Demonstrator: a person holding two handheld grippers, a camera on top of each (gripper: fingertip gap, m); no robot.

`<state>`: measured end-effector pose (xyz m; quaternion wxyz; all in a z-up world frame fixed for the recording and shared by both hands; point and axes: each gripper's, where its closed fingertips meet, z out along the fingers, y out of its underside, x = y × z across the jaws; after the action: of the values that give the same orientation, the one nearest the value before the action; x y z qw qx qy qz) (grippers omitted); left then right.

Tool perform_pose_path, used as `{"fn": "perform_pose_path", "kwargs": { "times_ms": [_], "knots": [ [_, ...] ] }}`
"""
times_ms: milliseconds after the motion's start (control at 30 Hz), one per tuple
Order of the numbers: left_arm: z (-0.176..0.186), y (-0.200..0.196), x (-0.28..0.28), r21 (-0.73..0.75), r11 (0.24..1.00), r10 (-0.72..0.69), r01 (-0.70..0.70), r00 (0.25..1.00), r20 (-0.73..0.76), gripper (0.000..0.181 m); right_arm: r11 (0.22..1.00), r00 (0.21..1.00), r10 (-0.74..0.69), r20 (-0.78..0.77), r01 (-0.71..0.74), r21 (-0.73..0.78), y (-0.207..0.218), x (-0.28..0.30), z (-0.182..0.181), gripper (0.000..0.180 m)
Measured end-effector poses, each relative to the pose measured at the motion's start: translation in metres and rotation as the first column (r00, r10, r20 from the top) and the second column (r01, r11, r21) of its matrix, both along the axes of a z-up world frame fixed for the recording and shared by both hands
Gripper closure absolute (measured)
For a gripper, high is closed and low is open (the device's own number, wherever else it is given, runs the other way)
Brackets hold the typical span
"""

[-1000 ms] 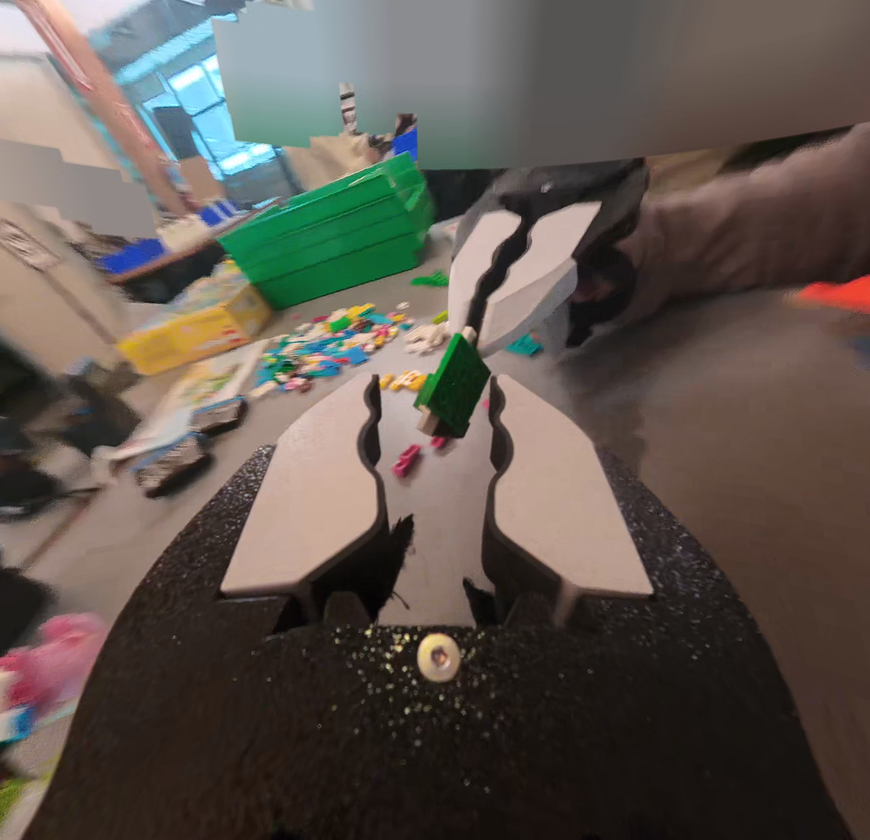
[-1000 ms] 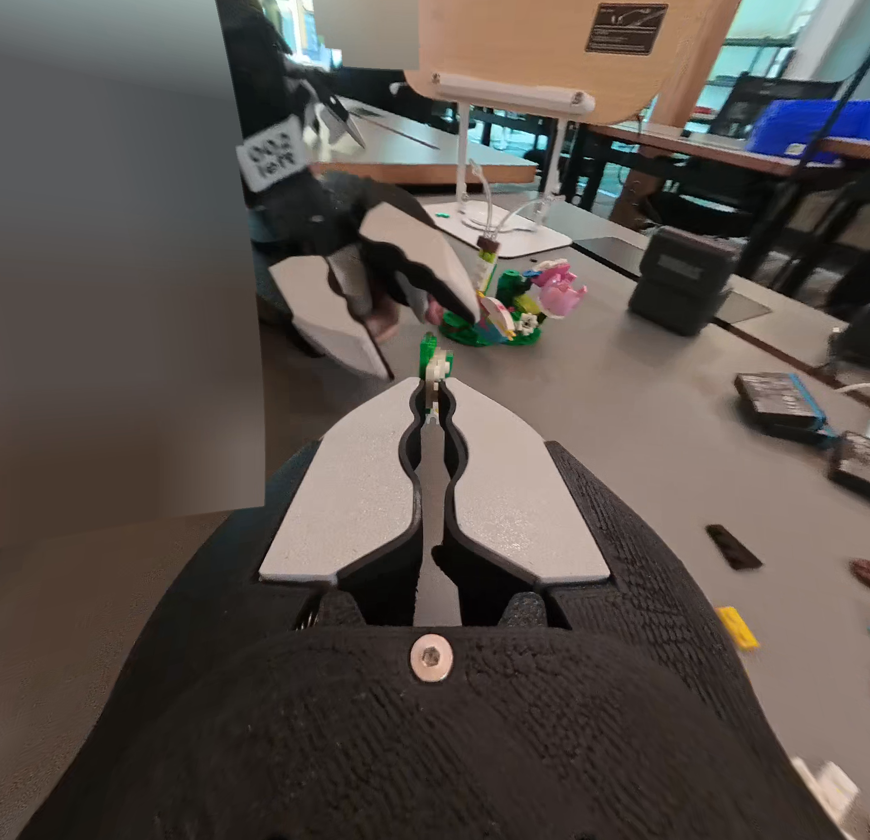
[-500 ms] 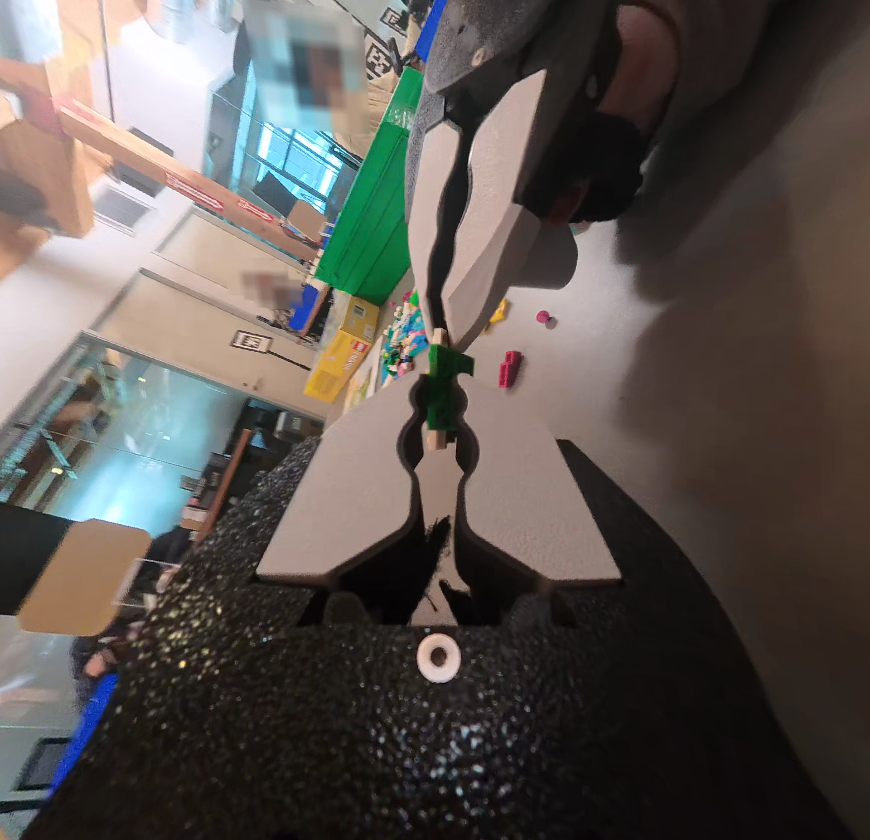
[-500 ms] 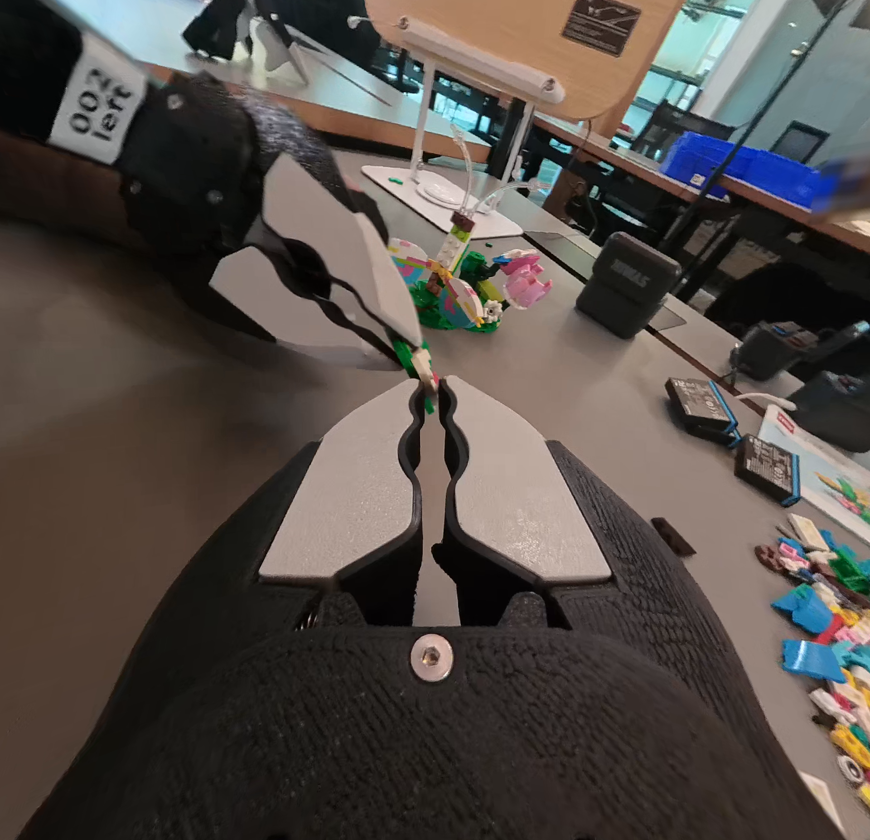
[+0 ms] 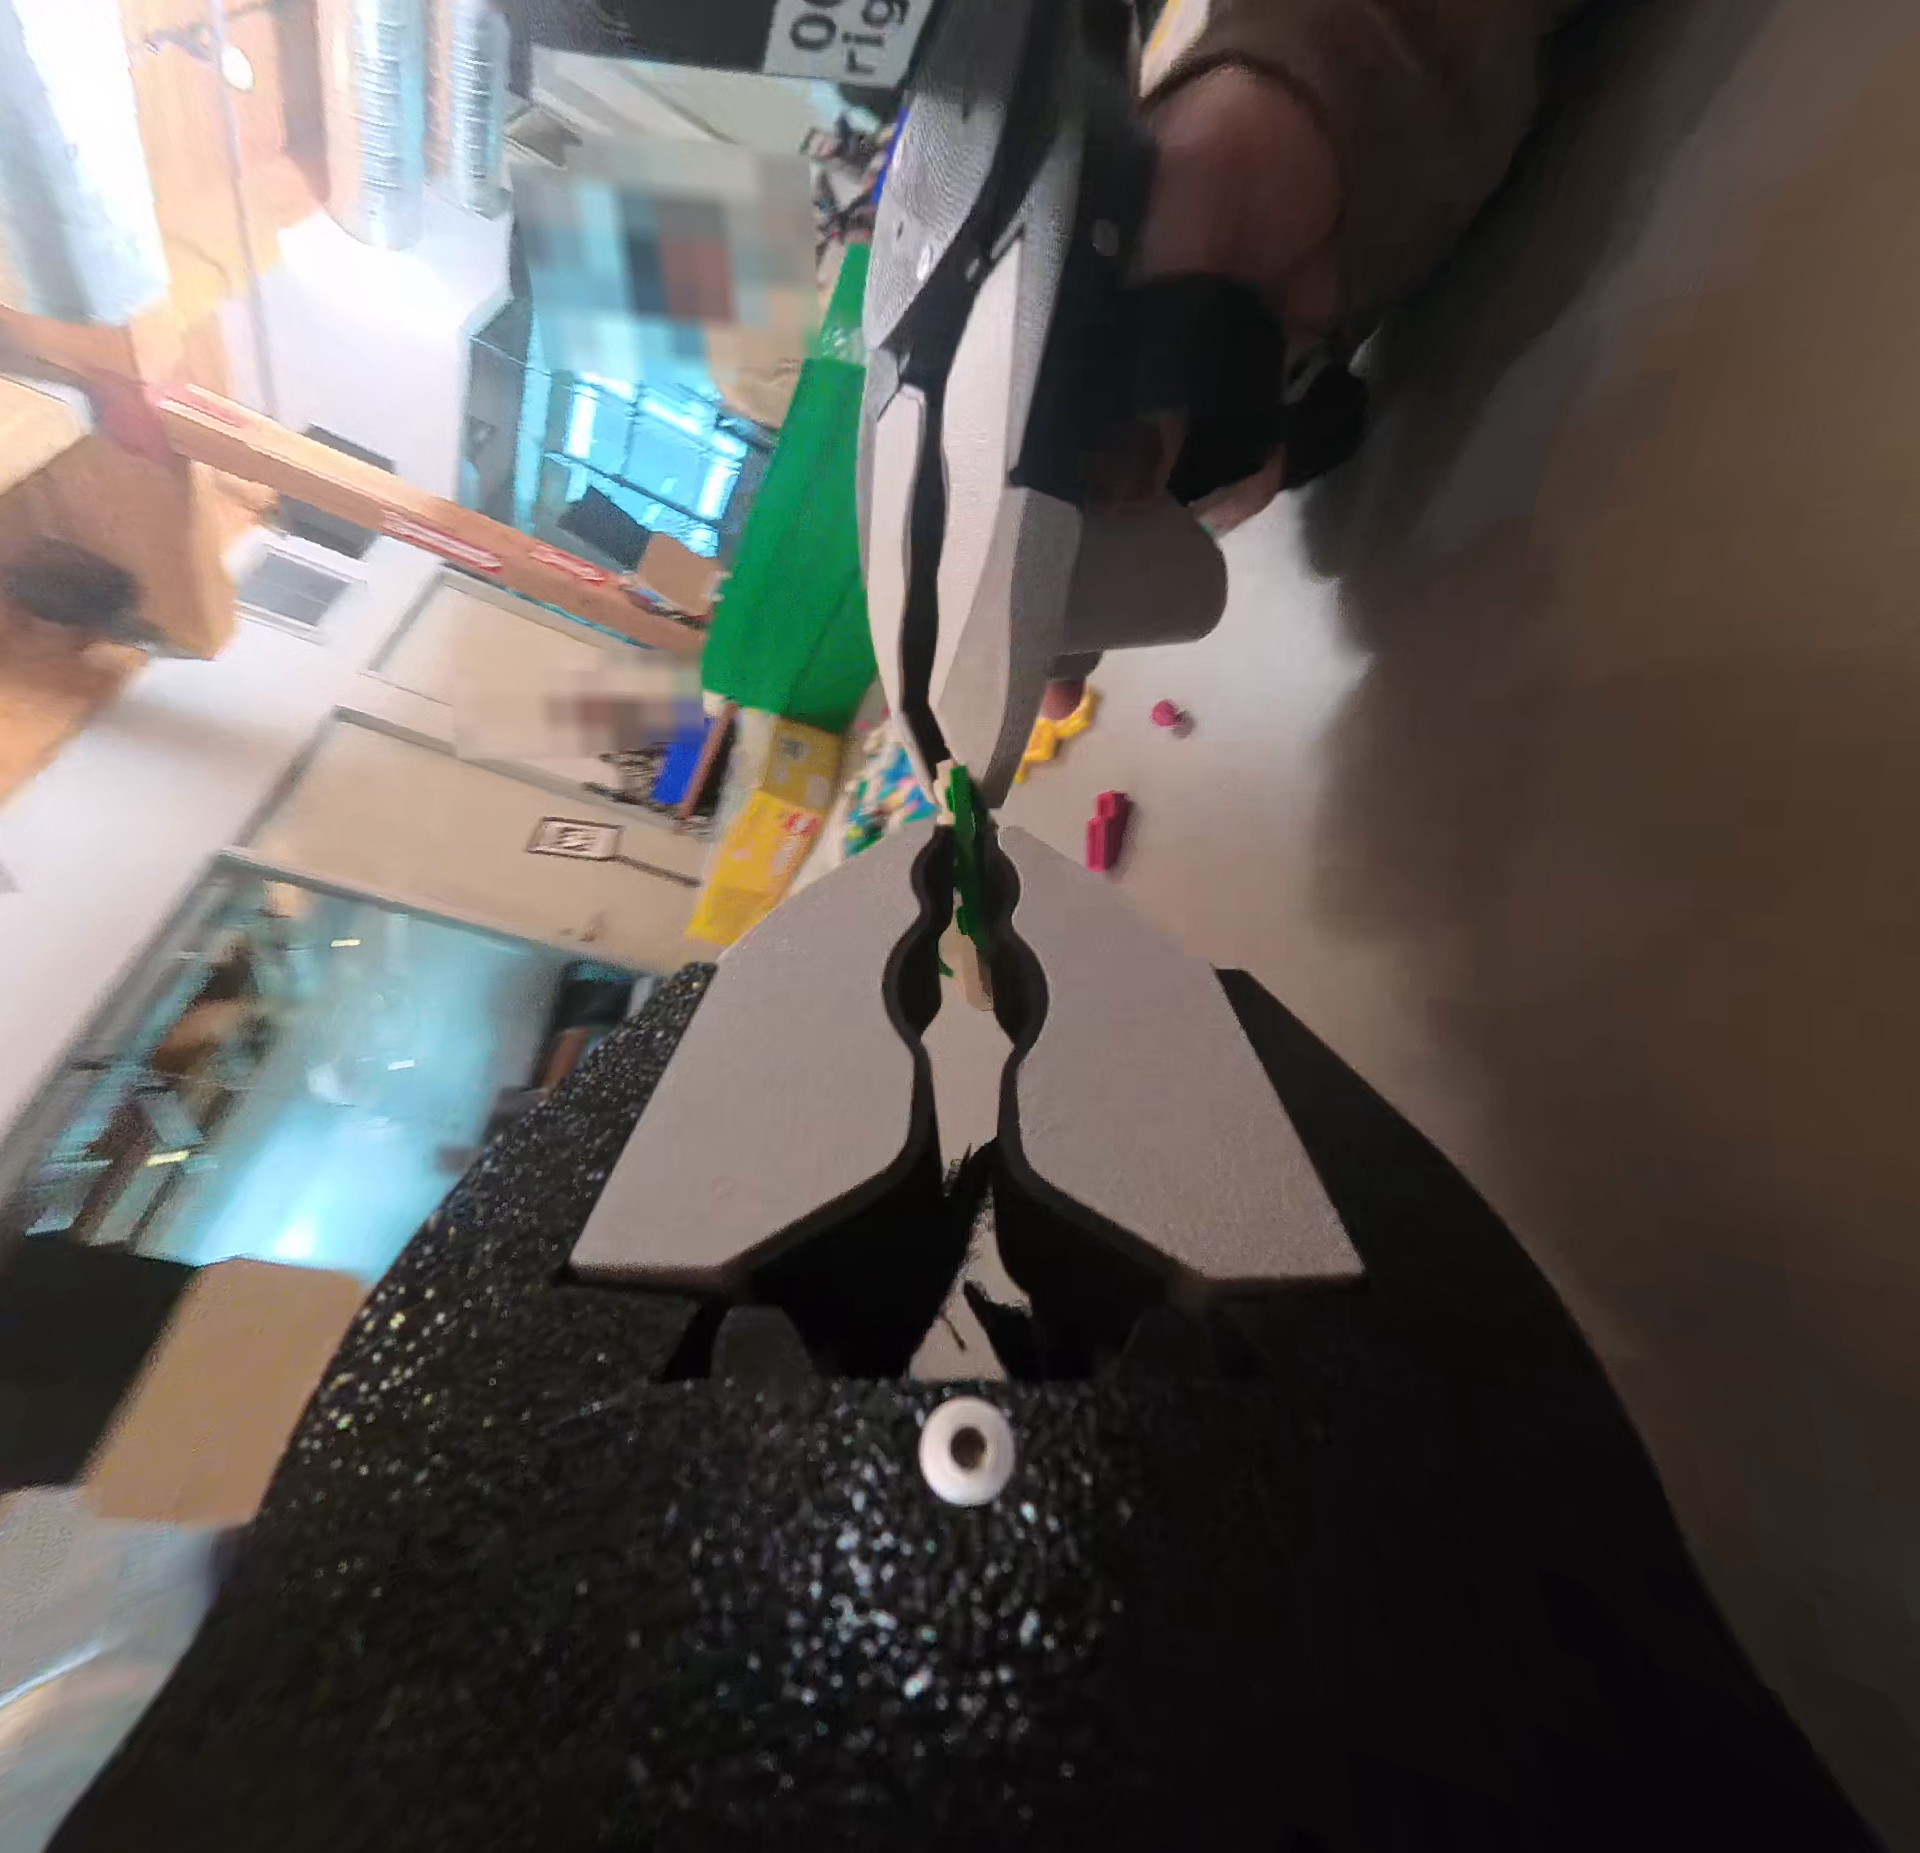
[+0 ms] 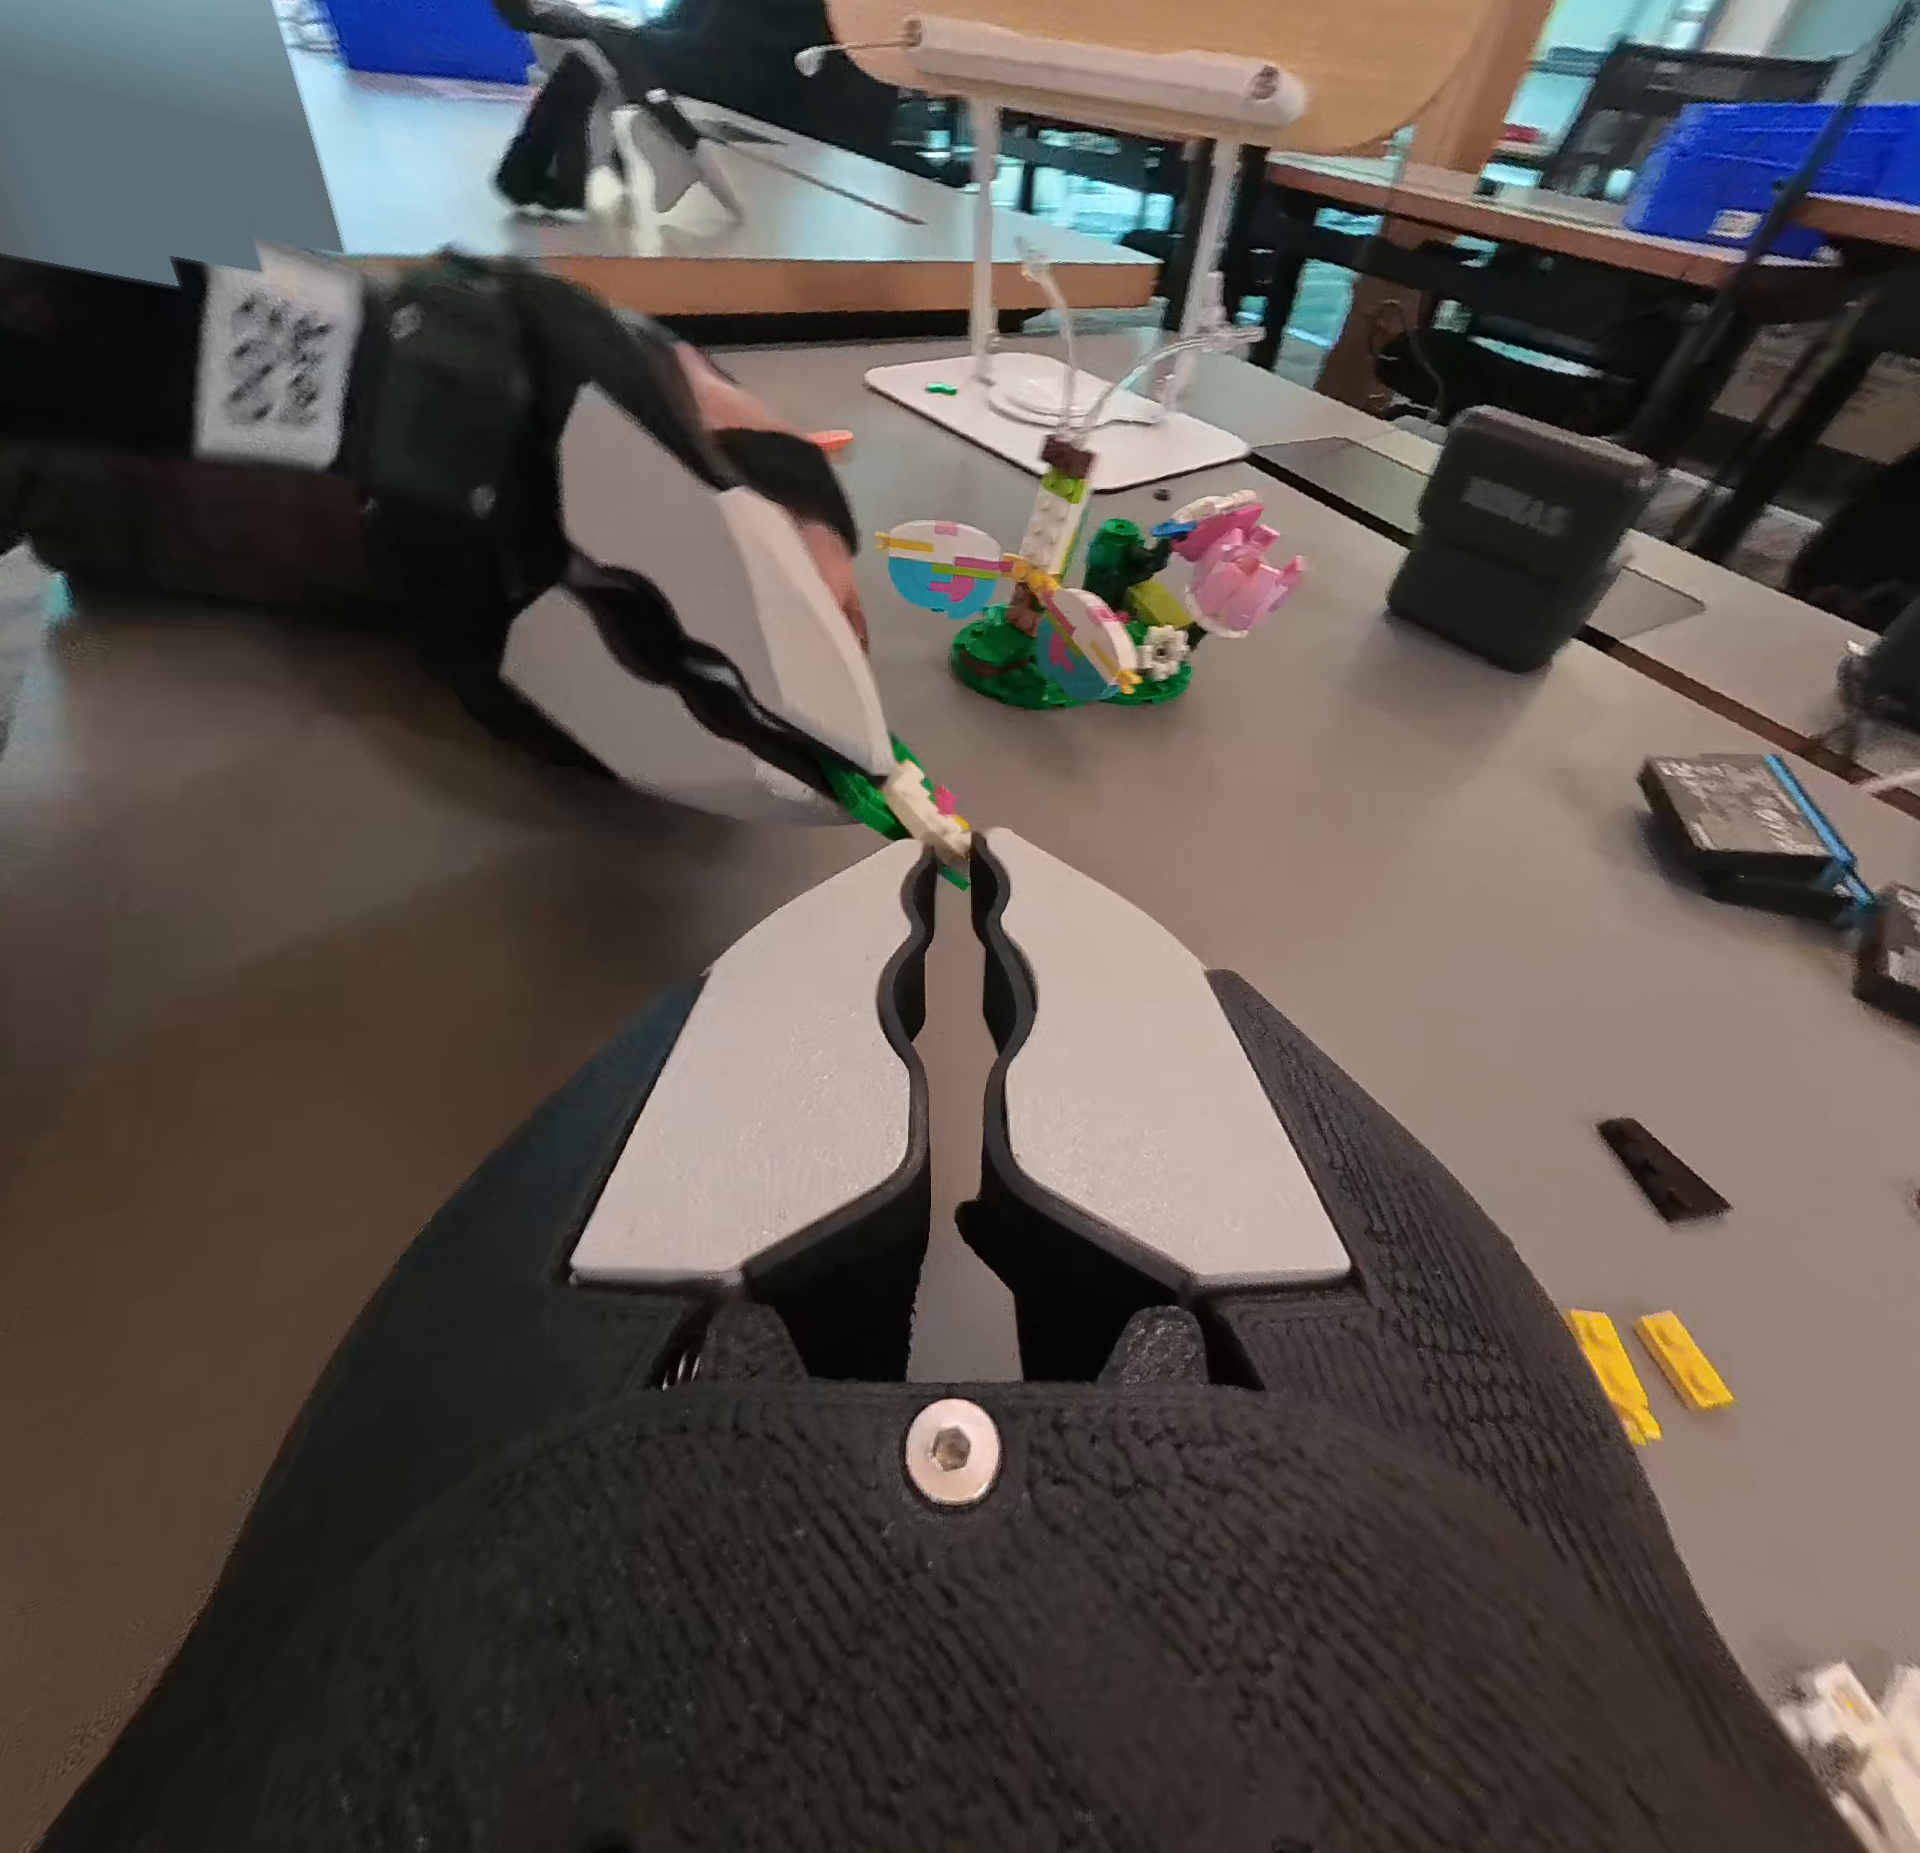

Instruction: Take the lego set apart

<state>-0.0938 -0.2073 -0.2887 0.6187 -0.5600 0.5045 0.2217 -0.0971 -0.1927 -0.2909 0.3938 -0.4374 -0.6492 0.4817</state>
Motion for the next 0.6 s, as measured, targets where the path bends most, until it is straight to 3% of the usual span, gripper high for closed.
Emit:
{"fn": "perform_pose_path", "kwargs": {
  "times_ms": [267,467,600],
  "knots": [
    [0.001,-0.018,0.017,-0.266,0.917,-0.185,0.296,0.909,0.372,0.177,0.964,0.964,0.264,0.002,-0.264,-0.038,-0.023,0.019,0.001,0.171],
    [0.009,-0.028,0.026,-0.292,0.862,-0.230,0.414,0.833,0.502,0.178,0.926,0.933,0.356,-0.052,-0.359,-0.113,-0.037,0.028,0.010,0.172],
    [0.008,-0.026,0.022,-0.263,0.891,-0.228,0.370,0.865,0.447,0.177,0.923,0.943,0.332,-0.026,-0.331,-0.196,-0.034,0.023,0.010,0.175]
  ]
}}
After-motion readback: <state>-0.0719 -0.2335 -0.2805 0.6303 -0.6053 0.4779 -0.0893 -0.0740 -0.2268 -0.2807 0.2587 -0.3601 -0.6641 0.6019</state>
